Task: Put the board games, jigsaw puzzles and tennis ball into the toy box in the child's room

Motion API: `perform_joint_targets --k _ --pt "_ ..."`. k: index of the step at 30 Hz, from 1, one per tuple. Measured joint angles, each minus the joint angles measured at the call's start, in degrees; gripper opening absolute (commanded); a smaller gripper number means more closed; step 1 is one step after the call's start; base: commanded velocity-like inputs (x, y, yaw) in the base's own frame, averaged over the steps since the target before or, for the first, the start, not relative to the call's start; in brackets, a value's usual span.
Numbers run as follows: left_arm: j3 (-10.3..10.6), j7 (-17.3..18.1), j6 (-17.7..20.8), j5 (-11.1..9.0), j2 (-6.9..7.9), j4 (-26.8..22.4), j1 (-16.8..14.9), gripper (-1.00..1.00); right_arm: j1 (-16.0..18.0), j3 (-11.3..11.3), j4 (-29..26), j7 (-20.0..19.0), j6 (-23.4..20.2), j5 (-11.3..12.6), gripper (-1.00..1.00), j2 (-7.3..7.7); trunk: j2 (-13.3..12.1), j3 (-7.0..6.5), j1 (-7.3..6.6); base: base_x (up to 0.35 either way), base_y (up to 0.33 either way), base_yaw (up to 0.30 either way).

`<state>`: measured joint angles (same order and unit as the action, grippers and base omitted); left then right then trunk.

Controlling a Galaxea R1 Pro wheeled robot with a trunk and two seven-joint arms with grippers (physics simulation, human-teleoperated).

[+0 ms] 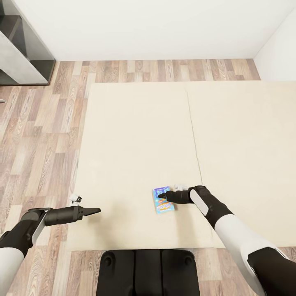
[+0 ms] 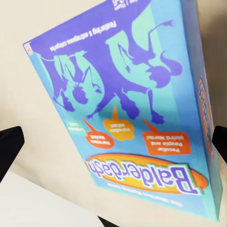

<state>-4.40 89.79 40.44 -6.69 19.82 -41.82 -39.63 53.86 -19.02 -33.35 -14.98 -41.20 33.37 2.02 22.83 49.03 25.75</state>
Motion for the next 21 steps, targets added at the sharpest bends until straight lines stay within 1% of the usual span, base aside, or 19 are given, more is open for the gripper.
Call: perform_joint_targets --k 9,21 --pt "0.0 0.0 0.0 0.0 0.02 0.0 0.0 1.0 0.0 0.0 0.0 0.0 0.0 0.0 1.0 -0.06 0.0 0.0 0.0 0.0 0.047 0.0" --pt "0.0 0.0 0.0 0.0 0.03 0.0 0.0 1.0 0.0 0.0 0.0 0.3 0.1 0.4 1.0 0.01 0.0 0.0 0.0 0.0 0.003 0.0"
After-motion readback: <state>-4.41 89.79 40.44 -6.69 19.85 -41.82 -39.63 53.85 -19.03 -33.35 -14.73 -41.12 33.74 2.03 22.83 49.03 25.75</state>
